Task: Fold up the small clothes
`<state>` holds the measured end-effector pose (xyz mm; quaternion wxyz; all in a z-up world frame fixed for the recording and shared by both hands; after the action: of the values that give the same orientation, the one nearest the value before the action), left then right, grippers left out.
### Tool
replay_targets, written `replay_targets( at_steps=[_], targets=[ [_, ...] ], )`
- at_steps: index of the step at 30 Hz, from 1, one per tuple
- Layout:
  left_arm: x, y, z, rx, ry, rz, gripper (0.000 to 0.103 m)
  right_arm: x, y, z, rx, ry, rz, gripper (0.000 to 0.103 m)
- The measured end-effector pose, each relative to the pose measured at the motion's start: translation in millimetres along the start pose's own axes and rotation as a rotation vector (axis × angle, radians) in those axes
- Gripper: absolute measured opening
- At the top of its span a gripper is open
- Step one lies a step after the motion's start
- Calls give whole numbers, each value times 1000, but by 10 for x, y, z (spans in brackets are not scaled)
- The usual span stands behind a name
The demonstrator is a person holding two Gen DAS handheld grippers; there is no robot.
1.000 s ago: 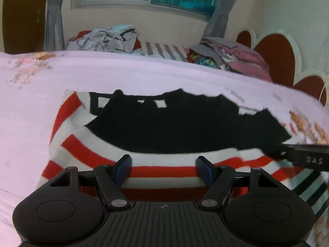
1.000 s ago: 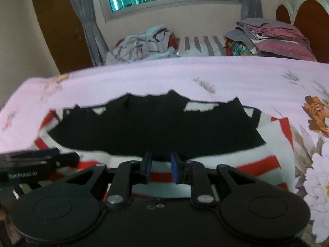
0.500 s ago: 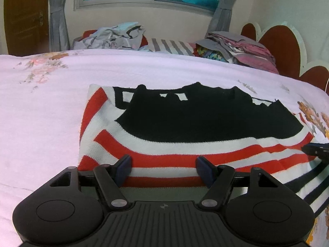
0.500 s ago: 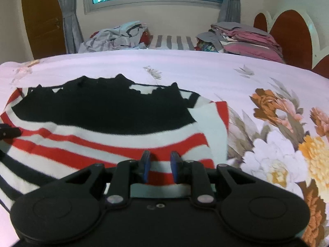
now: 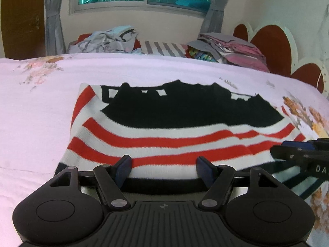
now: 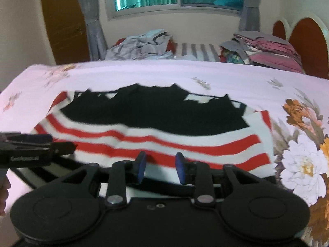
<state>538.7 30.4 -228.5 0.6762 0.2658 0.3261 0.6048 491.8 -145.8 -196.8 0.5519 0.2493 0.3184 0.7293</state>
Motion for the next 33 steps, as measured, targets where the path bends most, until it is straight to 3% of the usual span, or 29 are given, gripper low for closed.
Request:
replay_targets(
  at_steps=[5, 13, 19, 24, 33],
  targets=[
    [115, 3, -116, 12, -20, 16, 70, -168, -85, -212, 54, -8, -59, 35],
    [275, 168, -217, 5, 7, 30, 70, -715, 125, -482, 46, -73, -180, 35],
    [255, 88, -317, 21, -59, 66, 70, -751, 44, -600, 89, -62, -200, 36],
    [197, 57, -315, 29, -77, 71, 80, -761, 15, -577, 130, -69, -209, 37],
    [150, 78, -303, 30, -76, 84, 85, -720, 13, -554, 140, -38, -198, 38]
  ],
)
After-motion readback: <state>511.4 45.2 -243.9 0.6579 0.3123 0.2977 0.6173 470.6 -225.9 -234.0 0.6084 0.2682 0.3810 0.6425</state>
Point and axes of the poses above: each gripper's, at about its wrist camera, not at the fingertips, and y roughly against the way its jaws point, x to its left, z to its top, the point moved 8 cm from there along -y, roughly the way its jaws point, and after that the axes turned 6 degrees about x, right-handed, at the moved point
